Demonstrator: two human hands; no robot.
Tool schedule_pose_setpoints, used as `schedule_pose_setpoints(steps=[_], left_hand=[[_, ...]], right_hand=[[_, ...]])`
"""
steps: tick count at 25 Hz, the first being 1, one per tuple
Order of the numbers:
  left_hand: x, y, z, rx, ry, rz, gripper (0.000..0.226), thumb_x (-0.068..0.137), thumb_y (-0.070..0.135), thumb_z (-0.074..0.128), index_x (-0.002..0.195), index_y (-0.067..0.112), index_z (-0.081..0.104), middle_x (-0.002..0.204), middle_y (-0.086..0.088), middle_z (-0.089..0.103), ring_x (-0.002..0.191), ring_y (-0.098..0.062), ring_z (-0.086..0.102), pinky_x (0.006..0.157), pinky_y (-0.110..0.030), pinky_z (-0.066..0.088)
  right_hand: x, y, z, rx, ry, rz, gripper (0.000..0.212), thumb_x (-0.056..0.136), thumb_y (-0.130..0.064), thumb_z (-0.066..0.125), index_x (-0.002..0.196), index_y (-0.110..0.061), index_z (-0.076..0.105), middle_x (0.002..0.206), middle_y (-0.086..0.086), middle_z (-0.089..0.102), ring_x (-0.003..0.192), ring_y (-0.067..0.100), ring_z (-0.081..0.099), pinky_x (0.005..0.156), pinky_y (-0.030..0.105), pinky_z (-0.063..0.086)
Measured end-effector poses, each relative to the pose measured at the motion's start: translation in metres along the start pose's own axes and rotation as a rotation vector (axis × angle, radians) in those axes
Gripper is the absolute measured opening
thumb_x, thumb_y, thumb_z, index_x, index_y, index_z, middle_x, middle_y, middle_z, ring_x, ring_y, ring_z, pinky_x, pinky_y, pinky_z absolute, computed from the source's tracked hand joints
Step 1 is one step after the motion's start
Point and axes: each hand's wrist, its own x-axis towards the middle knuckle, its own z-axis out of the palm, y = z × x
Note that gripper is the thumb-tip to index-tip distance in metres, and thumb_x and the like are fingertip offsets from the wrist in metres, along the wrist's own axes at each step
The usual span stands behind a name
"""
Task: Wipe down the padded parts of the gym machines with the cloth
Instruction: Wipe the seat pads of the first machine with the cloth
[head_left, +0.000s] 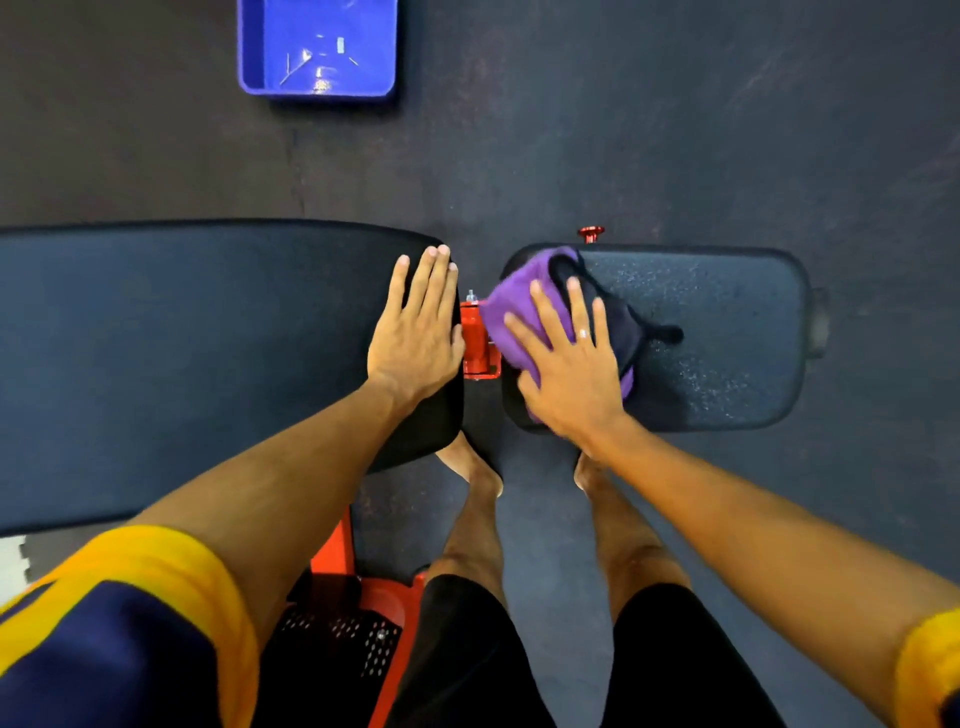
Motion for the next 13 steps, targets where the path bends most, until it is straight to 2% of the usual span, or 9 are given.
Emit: schedule_pose_setpoints(steps=[3, 5, 7, 10, 13], left_hand=[[0.001, -0.001, 0.0, -0.014, -0.003, -0.01, 0.07, 0.104, 0.041, 0.014, 0.16, -0.001, 0.006, 0.168, -0.022, -0.001, 0.157, -0.033, -0.005, 0.126, -0.053, -0.002], [0.0, 0.0, 0.001, -0.03, -0.003, -0.013, 0.07, 0.104, 0.041, 0.014, 0.16, 0.0, 0.006, 0.168, -0.022, -0.002, 0.157, -0.033, -0.006, 0.126, -0.053, -0.002], [0.001, 0.0, 0.001, -0.048, -0.008, -0.02, 0.07, 0.104, 0.041, 0.016, 0.16, 0.0, 0.006, 0.168, -0.021, -0.002, 0.157, -0.033, -0.006, 0.126, -0.053, -0.002], [0.002, 0.002, 0.001, -0.034, -0.015, -0.024, 0.071, 0.104, 0.042, 0.018, 0.161, 0.001, 0.006, 0.168, -0.021, -0.002, 0.157, -0.032, -0.005, 0.126, -0.053, -0.002], [0.0, 0.0, 0.0, -0.047, -0.017, -0.034, 0.071, 0.103, 0.042, 0.02, 0.161, 0.001, 0.008, 0.168, -0.021, 0.0, 0.157, -0.032, -0.003, 0.126, -0.053, 0.0]], right_hand=[[-0.047, -0.001, 0.021, -0.078, -0.036, -0.22, 0.071, 0.087, -0.045, 0.064, 0.153, -0.028, 0.046, 0.17, 0.011, 0.018, 0.154, 0.05, 0.008, 0.121, 0.069, 0.009], [-0.023, 0.003, 0.022, -0.1, -0.095, -0.358, 0.066, 0.088, -0.052, 0.063, 0.149, -0.028, 0.052, 0.168, 0.011, 0.023, 0.154, 0.048, 0.008, 0.12, 0.07, 0.007], [0.024, 0.001, 0.013, -0.175, -0.191, -0.415, 0.067, 0.09, -0.06, 0.055, 0.148, -0.027, 0.054, 0.167, 0.011, 0.026, 0.156, 0.045, 0.004, 0.121, 0.068, 0.004], [0.095, 0.001, -0.012, -0.29, -0.263, -0.245, 0.066, 0.092, -0.063, 0.047, 0.148, -0.028, 0.051, 0.165, 0.008, 0.032, 0.155, 0.042, 0.011, 0.122, 0.064, 0.009], [0.109, 0.02, -0.028, -0.153, -0.214, -0.047, 0.061, 0.091, -0.062, 0.049, 0.142, -0.029, 0.054, 0.156, 0.01, 0.042, 0.14, 0.044, 0.036, 0.116, 0.057, 0.027]])
